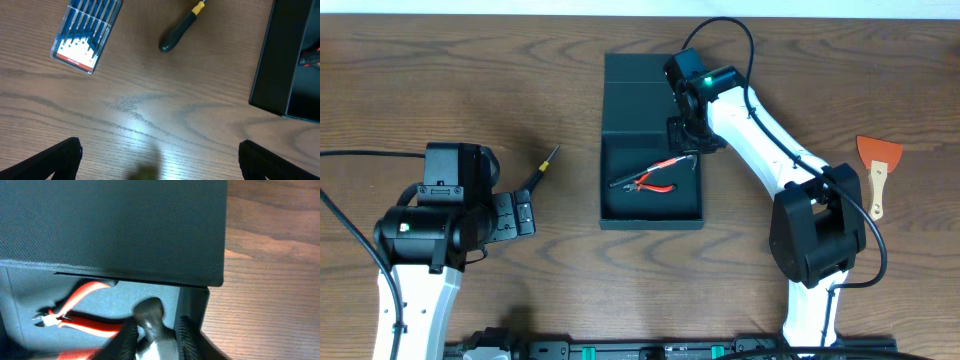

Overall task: Pack container
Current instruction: 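Open the right gripper to release the hammer in the box, then move the right gripper to the orange scraper and lower onto its handle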

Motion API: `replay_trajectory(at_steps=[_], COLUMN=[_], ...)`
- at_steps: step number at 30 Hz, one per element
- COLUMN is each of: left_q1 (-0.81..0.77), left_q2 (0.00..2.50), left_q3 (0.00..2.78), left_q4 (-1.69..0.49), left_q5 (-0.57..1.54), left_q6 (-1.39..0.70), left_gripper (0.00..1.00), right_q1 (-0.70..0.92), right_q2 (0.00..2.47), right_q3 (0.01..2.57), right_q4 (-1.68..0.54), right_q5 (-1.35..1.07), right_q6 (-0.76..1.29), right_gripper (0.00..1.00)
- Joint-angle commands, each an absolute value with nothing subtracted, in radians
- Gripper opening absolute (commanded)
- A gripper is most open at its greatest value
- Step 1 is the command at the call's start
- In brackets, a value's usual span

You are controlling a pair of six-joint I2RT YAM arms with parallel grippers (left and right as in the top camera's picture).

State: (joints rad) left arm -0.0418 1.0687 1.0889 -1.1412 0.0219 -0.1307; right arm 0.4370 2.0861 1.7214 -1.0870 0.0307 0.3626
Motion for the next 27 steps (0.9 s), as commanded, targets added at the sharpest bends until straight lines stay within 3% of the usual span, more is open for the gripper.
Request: replay_trajectory(at_steps=[1,4,15,21,23,27], left_q1=[-0.038,-0.038,-0.038,-0.038,-0.038,-0.038], left_q2=[1.061,1.061,1.061,1.061,1.061,1.061], left_q3=[1.105,1.105,1.105,1.105,1.105,1.105], left_q4=[-1.145,-1.152,-1.155,-1.155,-1.155,-1.155], left_q5=[0.01,0.01,0.01,0.01,0.01,0.01], left_q6=[-0.124,-0.123,-0.124,-0.124,-0.124,-0.124], left_gripper=[0.99,0.98,0.98,0.98,0.98,0.98], right_q1=[0.435,0.418,0.41,0.395,0.36,0.22], right_q2=[2.097,2.097,2.083,2.021,1.996,1.955], right_q3=[1.709,1.705,1.74,1.9,1.954,2.069], right_q4=[-1.089,-1.094,-1.113,-1.225,-1.274,-1.443], right_q5=[0.077,0.076,0.024,0.022,0.023,0.045], right_q6=[0.366,0.366,0.255,0.239,0.239,0.238], right_gripper=[0.32,0.48,0.41,0.47,0.57,0.93])
